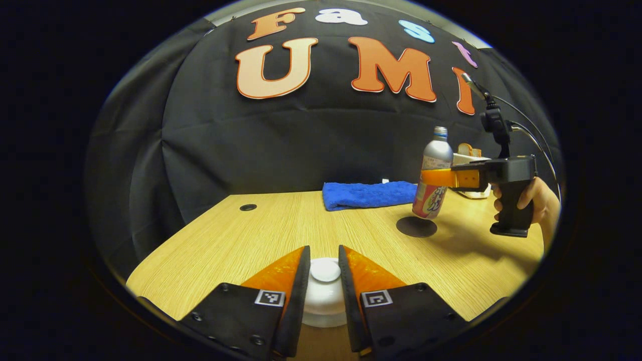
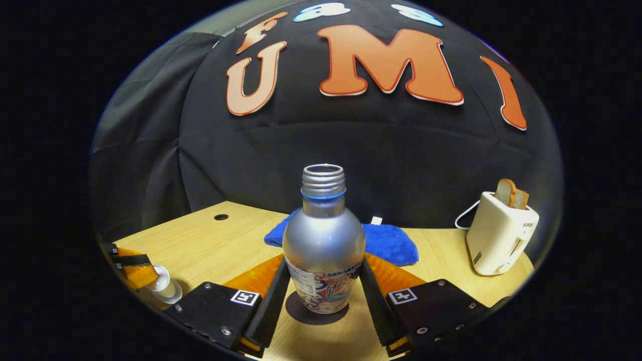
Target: Open the teacup lid with one hand, grasp the water bottle and pour water into the teacup with the other hand; after pouring, place the water bottle on the coaster and then close the teacup lid.
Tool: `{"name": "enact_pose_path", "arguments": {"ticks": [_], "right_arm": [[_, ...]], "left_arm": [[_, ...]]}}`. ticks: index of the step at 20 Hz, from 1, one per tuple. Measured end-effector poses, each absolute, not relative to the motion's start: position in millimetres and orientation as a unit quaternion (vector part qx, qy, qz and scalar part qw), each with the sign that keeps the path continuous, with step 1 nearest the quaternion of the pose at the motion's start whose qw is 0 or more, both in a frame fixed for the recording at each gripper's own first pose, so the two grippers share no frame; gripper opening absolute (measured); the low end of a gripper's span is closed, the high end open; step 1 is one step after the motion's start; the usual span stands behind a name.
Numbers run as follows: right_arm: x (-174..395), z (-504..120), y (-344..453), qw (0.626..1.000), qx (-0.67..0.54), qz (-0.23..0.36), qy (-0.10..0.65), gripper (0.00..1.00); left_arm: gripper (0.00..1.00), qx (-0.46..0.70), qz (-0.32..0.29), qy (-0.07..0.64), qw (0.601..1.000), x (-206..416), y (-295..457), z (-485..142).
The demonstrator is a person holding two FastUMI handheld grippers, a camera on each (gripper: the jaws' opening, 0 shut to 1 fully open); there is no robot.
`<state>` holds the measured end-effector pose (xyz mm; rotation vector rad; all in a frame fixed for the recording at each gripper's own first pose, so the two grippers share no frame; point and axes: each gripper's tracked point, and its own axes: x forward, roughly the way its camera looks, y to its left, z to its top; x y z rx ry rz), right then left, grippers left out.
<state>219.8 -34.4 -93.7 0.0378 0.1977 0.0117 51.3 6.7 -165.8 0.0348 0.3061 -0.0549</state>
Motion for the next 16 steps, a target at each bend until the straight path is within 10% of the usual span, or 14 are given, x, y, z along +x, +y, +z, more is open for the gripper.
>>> {"name": "enact_pose_path", "arguments": {"ticks": [5,16], "right_arm": [[235,-104,-27,0.993,0.017,0.009,0.118,0.78],[248,-117,-33,0.988,0.028,-0.013,0.155,0.8]], "left_arm": [[0.61,0.019,-0.022,0.133,0.991,53,9,-152],[0.73,0.018,-0.002,0.112,0.994,51,16,-132]]}}
